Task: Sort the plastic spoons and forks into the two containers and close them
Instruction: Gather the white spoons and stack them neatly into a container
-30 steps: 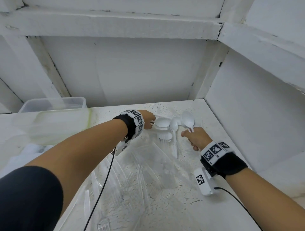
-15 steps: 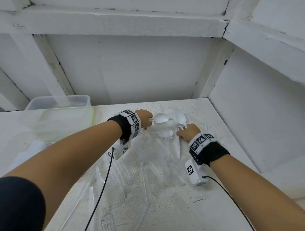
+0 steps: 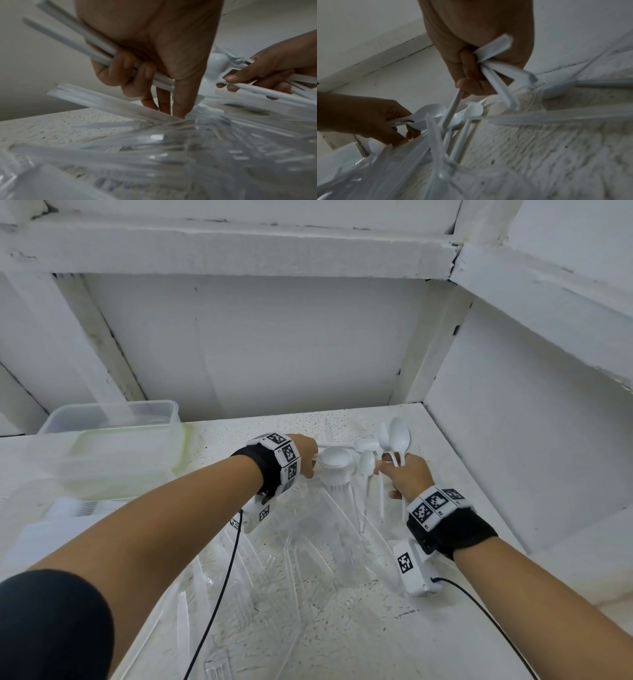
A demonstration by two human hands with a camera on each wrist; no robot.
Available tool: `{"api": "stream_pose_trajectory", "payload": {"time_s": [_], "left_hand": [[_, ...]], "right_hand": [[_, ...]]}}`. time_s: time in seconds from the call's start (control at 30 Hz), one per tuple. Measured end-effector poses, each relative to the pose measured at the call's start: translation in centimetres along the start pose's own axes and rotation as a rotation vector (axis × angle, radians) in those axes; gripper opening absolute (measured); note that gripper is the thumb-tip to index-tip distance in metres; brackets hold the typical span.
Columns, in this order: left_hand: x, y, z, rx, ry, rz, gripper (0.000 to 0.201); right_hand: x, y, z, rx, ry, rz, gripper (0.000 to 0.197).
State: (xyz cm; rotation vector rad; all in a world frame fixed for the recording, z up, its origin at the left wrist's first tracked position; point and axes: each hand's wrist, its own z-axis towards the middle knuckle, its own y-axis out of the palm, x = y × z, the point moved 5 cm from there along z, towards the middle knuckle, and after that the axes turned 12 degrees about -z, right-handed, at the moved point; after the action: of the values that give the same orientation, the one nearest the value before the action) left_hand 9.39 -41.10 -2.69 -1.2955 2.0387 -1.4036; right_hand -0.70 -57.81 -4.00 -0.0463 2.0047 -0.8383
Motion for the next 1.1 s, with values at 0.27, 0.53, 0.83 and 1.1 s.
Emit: {"api": "stream_pose_trajectory", "payload": {"time_s": [0.27,0.53,0.83,1.1], "left_hand": [[0.1,0.1,-0.5,0.093,0.027,0.020,0.016],[-0.2,-1.6,-1.7,0.129,0.035,-0.002,0.008],[-1.8,-4.2,-6.3,0.220,-0.007,0.152,0.008],[-6.0,-5.5,-13.0,0.576,-0.053,-0.457,0.018]], "right_hand": [[0.7,0.1,0.1,-0.004,0.023,0.053,0.016],[-0.6,-0.8,-1.0,0.049,-0.028,0.102,0.012],[-2.9,-1.0,-3.5,0.066,-0.177,0.042,0.019],[-5.2,0.3,-7.6,-0.014,-0.264,0.106,0.022]]}}
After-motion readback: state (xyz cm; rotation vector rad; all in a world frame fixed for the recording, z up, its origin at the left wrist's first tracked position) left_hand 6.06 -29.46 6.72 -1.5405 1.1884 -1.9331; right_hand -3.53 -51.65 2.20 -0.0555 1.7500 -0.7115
